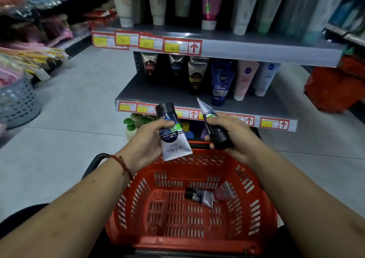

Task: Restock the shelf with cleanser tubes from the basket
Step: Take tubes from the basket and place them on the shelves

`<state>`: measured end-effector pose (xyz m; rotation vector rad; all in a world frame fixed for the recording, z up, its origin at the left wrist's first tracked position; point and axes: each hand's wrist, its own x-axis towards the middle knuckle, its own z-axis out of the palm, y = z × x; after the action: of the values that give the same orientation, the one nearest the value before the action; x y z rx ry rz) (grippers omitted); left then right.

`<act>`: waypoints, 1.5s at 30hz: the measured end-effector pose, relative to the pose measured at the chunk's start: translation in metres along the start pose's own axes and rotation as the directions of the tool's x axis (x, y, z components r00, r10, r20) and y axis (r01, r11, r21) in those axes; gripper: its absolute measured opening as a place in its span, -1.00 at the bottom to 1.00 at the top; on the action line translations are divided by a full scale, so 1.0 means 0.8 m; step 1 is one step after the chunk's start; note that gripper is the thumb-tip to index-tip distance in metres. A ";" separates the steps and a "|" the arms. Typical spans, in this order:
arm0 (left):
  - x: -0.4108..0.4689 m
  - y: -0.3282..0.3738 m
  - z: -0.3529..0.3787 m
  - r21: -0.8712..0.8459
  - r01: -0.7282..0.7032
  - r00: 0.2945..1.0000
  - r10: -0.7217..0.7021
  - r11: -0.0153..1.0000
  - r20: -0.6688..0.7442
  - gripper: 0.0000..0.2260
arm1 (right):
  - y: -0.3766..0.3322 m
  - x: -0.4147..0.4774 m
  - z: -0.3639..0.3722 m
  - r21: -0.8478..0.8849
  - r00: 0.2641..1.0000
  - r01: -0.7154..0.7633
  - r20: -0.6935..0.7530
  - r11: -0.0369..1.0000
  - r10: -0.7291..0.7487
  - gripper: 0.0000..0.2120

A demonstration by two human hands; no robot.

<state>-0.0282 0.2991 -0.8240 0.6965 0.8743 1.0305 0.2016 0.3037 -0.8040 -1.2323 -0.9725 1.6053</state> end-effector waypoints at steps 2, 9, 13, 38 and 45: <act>0.005 0.003 0.003 -0.013 -0.057 0.994 0.055 0.998 -0.099 -0.51 | 0.000 0.004 -0.002 -0.041 0.999 0.036 -0.025 0.999 -0.037 -0.51; 0.016 -0.001 -0.010 0.114 -0.086 0.916 0.123 0.990 -0.381 -0.46 | 0.000 0.014 -0.015 0.001 0.999 -0.024 -0.030 1.000 0.024 -0.41; 0.018 0.002 -0.022 -0.063 -0.049 0.904 0.017 0.997 -0.428 -0.60 | 0.002 0.014 -0.018 0.029 0.993 0.049 -0.110 0.998 -0.046 -0.54; 0.004 0.002 0.006 -0.024 -0.001 0.974 -0.005 1.000 -0.225 -0.83 | 0.005 0.012 -0.002 0.422 0.985 0.102 -0.168 0.901 -0.033 -0.54; 0.005 0.006 -0.002 0.064 -0.008 0.976 0.022 0.998 -0.216 -0.85 | 0.011 0.011 0.000 0.416 0.979 -0.122 -0.100 0.901 0.179 -0.61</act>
<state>-0.0307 0.3051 -0.8221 0.6523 1.0956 1.1104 0.1987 0.3092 -0.8145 -1.1233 -0.4288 1.7113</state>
